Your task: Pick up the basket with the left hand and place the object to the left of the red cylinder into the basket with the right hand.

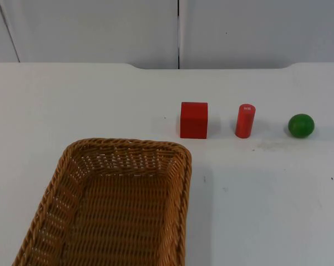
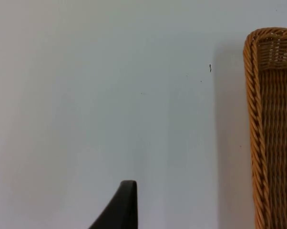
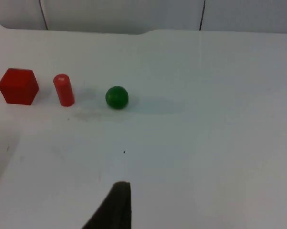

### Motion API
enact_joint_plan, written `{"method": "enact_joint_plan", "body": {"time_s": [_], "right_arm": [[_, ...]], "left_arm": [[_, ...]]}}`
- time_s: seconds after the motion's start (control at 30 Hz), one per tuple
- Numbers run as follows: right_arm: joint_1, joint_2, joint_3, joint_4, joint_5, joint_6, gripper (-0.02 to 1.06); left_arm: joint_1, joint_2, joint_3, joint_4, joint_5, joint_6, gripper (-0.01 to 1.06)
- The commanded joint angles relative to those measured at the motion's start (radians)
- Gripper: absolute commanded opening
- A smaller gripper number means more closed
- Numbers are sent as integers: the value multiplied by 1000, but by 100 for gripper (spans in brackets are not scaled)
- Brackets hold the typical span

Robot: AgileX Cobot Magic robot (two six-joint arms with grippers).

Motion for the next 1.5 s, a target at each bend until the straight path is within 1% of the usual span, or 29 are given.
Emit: {"method": "enact_joint_plan", "body": {"time_s": [0.0,0.1,0.13,0.3,0.33,0.43,0.5,0.63,0.73,0.83,0.97,1.07,1.13,1.2,1.33,1.47], "right_arm": [[-5,86,-56,-4,-54,-21,105],[-5,224,-143,-4,-104,-26,105],[-5,224,-143,-4,-104,-26,105],[-5,444,-269,-4,-127,-33,105],[-5,444,-269,-4,-127,-33,105],[-5,553,-284,-4,-154,-43,105],[-5,617,-284,1,-151,-43,105],[-5,677,-284,5,-147,-43,105],[-5,695,-284,5,-149,-43,105],[-5,692,-284,5,-170,-43,105],[-5,692,-284,5,-173,-43,105],[-5,692,-284,5,-173,-43,105],[-5,692,-284,11,-173,-43,105],[-5,688,-284,38,-174,-43,105],[-5,687,-284,47,-175,-43,105],[-5,687,-284,51,-174,-43,105]], "left_arm": [[2,3,-6,-15,-2,-6,105],[2,3,-6,-15,-4,-6,105],[2,3,-6,-15,-4,-6,105],[2,3,-6,-15,-8,-6,105],[2,3,-6,-15,-8,-6,105],[2,3,-6,-15,-8,-6,105],[2,3,-6,-15,-8,-6,105],[2,3,-6,-15,-8,-6,105],[2,3,-6,-16,-5,-6,105],[2,16,-6,-16,-4,-6,105],[2,58,-6,-28,-8,7,105],[2,120,-6,-44,-28,15,105],[2,143,-6,-47,-30,18,105],[2,185,-6,-49,-35,27,105],[2,245,-6,-79,-61,52,105],[2,302,-6,-107,-133,72,105]]}}
